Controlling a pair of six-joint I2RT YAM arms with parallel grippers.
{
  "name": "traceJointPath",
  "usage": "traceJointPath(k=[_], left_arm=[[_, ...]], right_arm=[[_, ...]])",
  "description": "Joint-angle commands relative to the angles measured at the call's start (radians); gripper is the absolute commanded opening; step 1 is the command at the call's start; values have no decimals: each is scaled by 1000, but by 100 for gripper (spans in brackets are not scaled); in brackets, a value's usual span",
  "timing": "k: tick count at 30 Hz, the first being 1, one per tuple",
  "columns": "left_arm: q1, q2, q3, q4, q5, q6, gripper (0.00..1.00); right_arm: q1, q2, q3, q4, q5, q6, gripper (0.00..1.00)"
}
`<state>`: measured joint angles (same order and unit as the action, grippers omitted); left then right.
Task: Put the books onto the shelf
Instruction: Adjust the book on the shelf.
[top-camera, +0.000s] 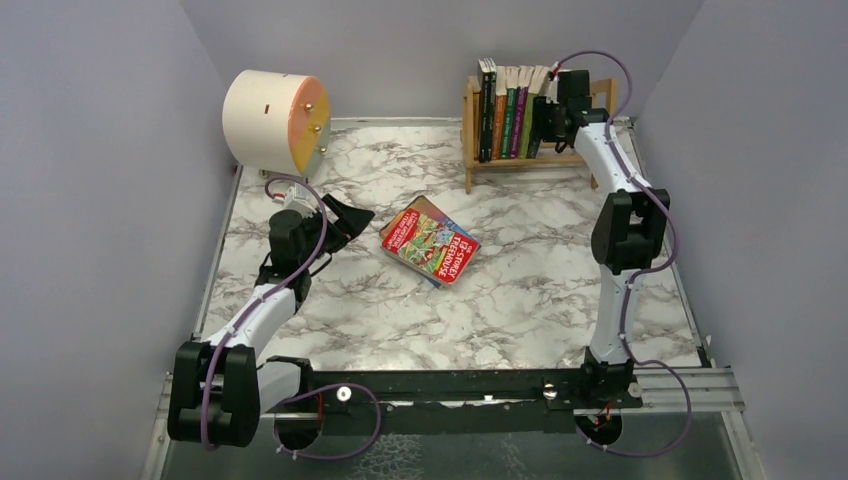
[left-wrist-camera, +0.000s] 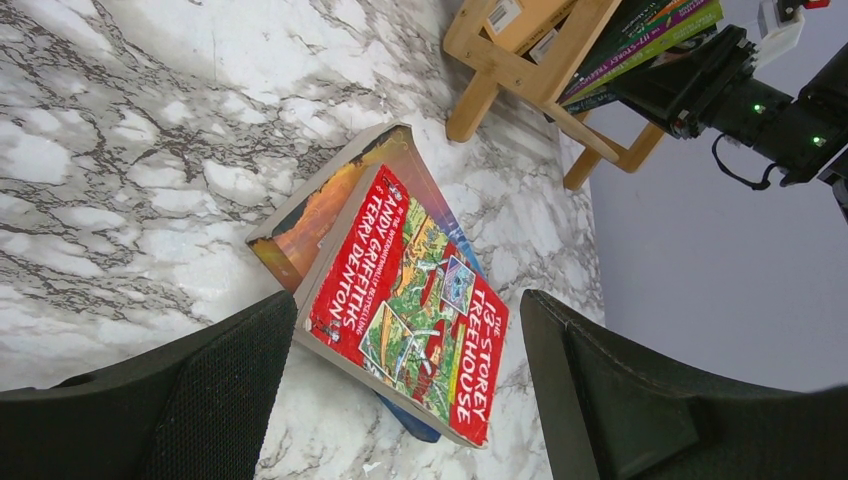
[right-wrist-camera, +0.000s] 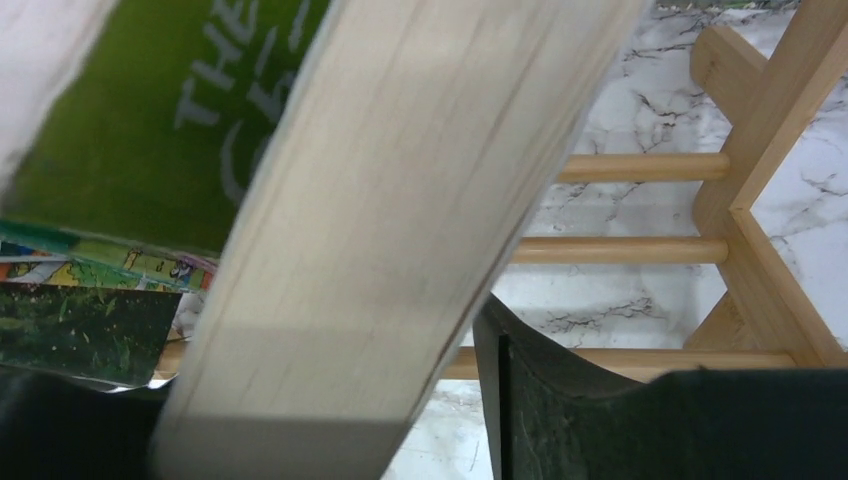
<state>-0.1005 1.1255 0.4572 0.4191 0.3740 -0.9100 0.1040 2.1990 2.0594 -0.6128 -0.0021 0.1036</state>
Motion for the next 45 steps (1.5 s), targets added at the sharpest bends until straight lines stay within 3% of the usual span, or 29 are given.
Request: traceJointPath(k=[1, 23, 34, 45], left_arm=[[-5, 6, -11, 35, -5, 3, 76], [-6, 3, -15, 42, -2, -1, 76], [-6, 15, -7, 47, 25, 9, 76], [-5, 15, -13, 50, 32, 13, 76]], right_arm=[[7, -86, -43, 76, -13, 20, 50], [33, -375, -227, 195, 84, 57, 51], [89, -521, -443, 312, 113, 62, 51], [90, -492, -540, 385, 198, 110, 51]])
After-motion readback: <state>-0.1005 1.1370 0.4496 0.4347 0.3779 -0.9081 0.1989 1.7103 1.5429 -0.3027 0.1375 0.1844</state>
